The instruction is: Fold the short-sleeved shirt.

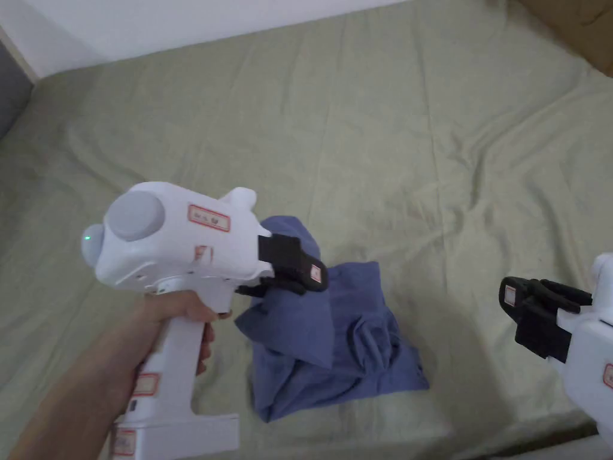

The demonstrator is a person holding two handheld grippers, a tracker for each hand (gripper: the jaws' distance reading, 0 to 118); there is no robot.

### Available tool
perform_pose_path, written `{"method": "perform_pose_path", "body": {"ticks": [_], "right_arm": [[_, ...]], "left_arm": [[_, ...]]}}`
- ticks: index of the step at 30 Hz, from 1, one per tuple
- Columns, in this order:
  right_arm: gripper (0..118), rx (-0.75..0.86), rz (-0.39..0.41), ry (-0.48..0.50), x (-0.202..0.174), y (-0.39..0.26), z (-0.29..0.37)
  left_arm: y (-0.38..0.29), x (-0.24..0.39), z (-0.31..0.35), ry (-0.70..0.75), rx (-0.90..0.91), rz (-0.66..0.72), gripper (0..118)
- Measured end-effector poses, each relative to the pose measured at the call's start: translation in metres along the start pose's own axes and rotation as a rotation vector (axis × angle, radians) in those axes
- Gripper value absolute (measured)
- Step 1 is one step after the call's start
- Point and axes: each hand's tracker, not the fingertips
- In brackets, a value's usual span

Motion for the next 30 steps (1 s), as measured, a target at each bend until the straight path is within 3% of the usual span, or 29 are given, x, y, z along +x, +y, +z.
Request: {"method": "perform_pose_path", "body": {"ticks": [3, 5, 6, 7, 9, 10, 16, 18, 19, 21, 22, 25, 30], "right_arm": [[0, 0.001, -0.043, -0.018, 0.014, 0.001, 0.005], [0, 0.003, -0.062, -0.027, 0.020, 0.002, 0.008], [0, 0.003, -0.067, -0.029, 0.023, 0.002, 0.009], [0, 0.002, -0.071, -0.034, 0.026, 0.002, 0.011], [0, 0.000, -0.071, -0.039, 0.029, 0.004, 0.012], [0, 0.000, -0.075, -0.038, 0.030, 0.004, 0.012], [0, 0.009, -0.119, -0.013, 0.033, 0.006, 0.006], [0, 0.003, -0.113, -0.006, 0.031, 0.005, 0.003], [0, -0.001, -0.112, -0.003, 0.029, 0.004, 0.002], [0, -0.011, -0.110, 0.010, 0.027, 0.002, -0.001], [0, -0.014, -0.108, 0.011, 0.026, 0.001, -0.002], [0, -0.024, -0.097, 0.018, 0.026, -0.003, -0.003], [0, -0.026, -0.081, 0.011, 0.028, -0.003, 0.002]], "left_arm": [[0.006, 0.009, -0.055, -0.003, -0.117, -0.004, 25], [0.003, 0.009, -0.074, 0.001, -0.110, -0.005, 74], [0.004, 0.009, -0.080, -0.026, -0.124, -0.015, 74], [0.002, 0.009, -0.080, -0.031, -0.123, -0.003, 83], [-0.005, 0.012, -0.066, -0.074, -0.076, 0.033, 110], [-0.007, 0.013, -0.056, -0.072, -0.047, 0.034, 114], [-0.017, -0.017, 0.003, 0.027, 0.116, 0.056, 114], [-0.026, -0.023, 0.009, 0.056, 0.129, 0.062, 110], [-0.032, -0.026, 0.009, 0.064, 0.137, 0.059, 91], [-0.032, -0.030, -0.001, 0.086, 0.135, 0.043, 23], [-0.036, -0.032, -0.010, 0.093, 0.133, 0.046, 5], [-0.043, -0.024, -0.039, 0.009, 0.091, 0.039, 4], [-0.042, -0.008, -0.088, -0.005, 0.064, 0.024, 0]]}}
